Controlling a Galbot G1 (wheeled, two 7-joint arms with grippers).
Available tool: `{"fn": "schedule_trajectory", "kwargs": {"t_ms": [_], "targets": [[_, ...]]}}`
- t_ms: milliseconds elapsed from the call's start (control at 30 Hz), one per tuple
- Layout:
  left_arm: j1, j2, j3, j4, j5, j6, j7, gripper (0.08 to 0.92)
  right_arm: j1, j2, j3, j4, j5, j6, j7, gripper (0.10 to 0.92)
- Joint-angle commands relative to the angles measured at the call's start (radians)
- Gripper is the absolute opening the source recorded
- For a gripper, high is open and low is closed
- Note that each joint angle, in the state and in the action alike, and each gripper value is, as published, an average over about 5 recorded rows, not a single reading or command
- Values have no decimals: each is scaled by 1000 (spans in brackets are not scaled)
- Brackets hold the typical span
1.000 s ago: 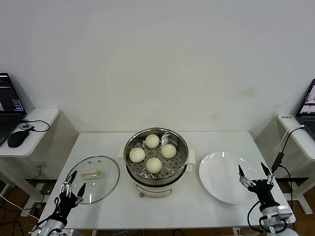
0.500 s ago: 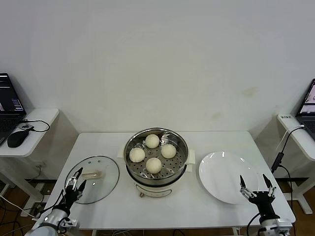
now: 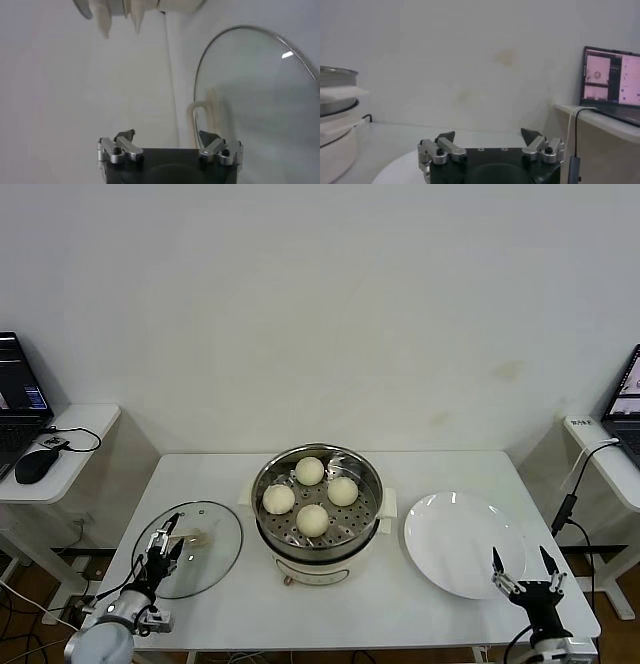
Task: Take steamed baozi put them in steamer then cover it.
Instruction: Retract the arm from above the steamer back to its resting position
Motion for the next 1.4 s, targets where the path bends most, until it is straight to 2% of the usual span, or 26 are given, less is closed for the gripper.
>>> {"fn": "schedule_trajectory", "kwargs": {"t_ms": [33, 533, 633, 1100, 1300, 1400], "targets": [[-103, -2, 31, 99, 13, 0, 0, 823, -9, 10, 4, -2, -5, 3, -2, 822], [-138, -17, 47, 159, -18, 10, -10, 811, -2, 12, 0, -35, -19, 9, -5, 823], [-139, -17, 53, 171, -25, 10, -1, 748, -2, 11, -2, -36, -21, 11, -10, 823], [-150, -33, 49, 210, -31, 7, -37, 341, -5, 6, -13, -29, -21, 18, -24, 823], [-117, -24, 12, 121, -27, 11, -64, 176, -5, 0, -23, -22, -21, 19, -29, 823], [-78, -7, -23, 36, -34, 21, -60, 143, -6, -1, -27, -17, -22, 20, -31, 823]]}}
